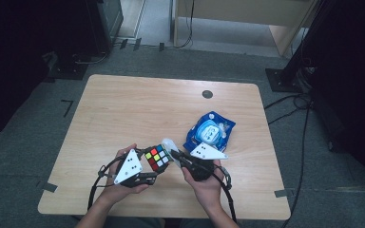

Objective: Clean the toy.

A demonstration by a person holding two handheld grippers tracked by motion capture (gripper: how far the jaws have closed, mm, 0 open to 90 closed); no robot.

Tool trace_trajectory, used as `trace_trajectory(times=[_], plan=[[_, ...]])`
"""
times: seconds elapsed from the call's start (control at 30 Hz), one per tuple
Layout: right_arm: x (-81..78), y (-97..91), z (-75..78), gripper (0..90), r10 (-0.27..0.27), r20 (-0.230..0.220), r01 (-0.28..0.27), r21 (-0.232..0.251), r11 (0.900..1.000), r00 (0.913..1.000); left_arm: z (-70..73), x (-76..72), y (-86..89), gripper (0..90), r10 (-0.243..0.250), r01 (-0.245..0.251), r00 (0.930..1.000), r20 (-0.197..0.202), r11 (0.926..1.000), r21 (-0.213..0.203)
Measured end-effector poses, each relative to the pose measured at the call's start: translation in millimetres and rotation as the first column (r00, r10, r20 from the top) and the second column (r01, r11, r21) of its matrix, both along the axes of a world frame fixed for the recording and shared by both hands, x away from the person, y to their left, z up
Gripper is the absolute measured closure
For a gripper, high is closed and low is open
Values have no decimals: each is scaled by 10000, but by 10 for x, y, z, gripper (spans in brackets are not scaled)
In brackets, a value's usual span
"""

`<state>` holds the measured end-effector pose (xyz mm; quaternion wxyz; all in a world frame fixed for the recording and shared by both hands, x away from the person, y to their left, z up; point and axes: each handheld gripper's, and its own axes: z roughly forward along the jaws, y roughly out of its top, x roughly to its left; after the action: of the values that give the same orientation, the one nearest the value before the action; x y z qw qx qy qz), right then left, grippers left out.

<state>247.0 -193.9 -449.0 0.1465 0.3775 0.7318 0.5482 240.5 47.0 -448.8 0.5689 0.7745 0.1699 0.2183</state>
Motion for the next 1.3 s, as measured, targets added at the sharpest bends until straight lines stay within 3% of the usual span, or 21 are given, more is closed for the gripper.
trace_trajectory(times=[0.1,0.2,0.23,0.3,0.37,0.43,0.5,0.57,0.67,0.8,0.93,1.07,1.17,1.3], plan=[[107,-64,-179,891,-451,-406,420,-735,9964,9982,23,23,55,342,191,-191,9998,8,9998,-97],[161,-115,-253,889,-472,-600,417,-894,9951,9971,36,80,153,342,470,-474,9988,-139,9984,-320],[182,-110,-279,871,-238,-664,171,-996,9949,9975,39,95,177,342,529,-537,9984,-199,9978,-399],[199,-86,-306,737,-65,-714,-23,-1235,9923,9974,49,125,239,342,746,-760,9968,-284,9958,-515],[189,-61,-307,571,-220,-293,174,-1493,9886,9993,68,150,295,342,842,-871,9955,-438,9938,-692],[163,-34,-281,437,-39,166,64,-1502,9886,9999,85,185,339,342,902,-967,9932,-736,9913,-896],[128,9,-259,362,291,399,-230,-1466,9889,9988,90,230,379,342,835,-966,9893,-1194,9893,-1090],[70,50,-242,351,617,781,-506,-1360,9894,9950,91,244,393,341,851,-1008,9876,-1320,9881,-1165],[-16,120,-206,326,1021,1545,-835,-1224,9890,9827,111,245,366,341,842,-1019,9852,-1495,9882,-1145],[-87,168,-181,293,1295,2201,-1098,-996,9890,9668,151,233,279,341,780,-983,9806,-1798,9894,-1072],[-131,193,-151,270,1101,2690,-838,-1074,9907,9568,172,234,198,341,898,-1152,9684,-2325,9885,-977],[-185,250,-143,270,1058,3059,-688,-1295,9892,9462,186,240,128,341,1052,-1411,9494,-2960,9847,-1024],[-215,301,-147,270,948,3354,-477,-1462,9881,9373,192,237,87,341,984,-1404,9397,-3275,9843,-1074],[-224,350,-183,276,820,3485,-279,-1574,9871,9337,214,217,37,341,920,-1356,9341,-3450,9853,-1043]])
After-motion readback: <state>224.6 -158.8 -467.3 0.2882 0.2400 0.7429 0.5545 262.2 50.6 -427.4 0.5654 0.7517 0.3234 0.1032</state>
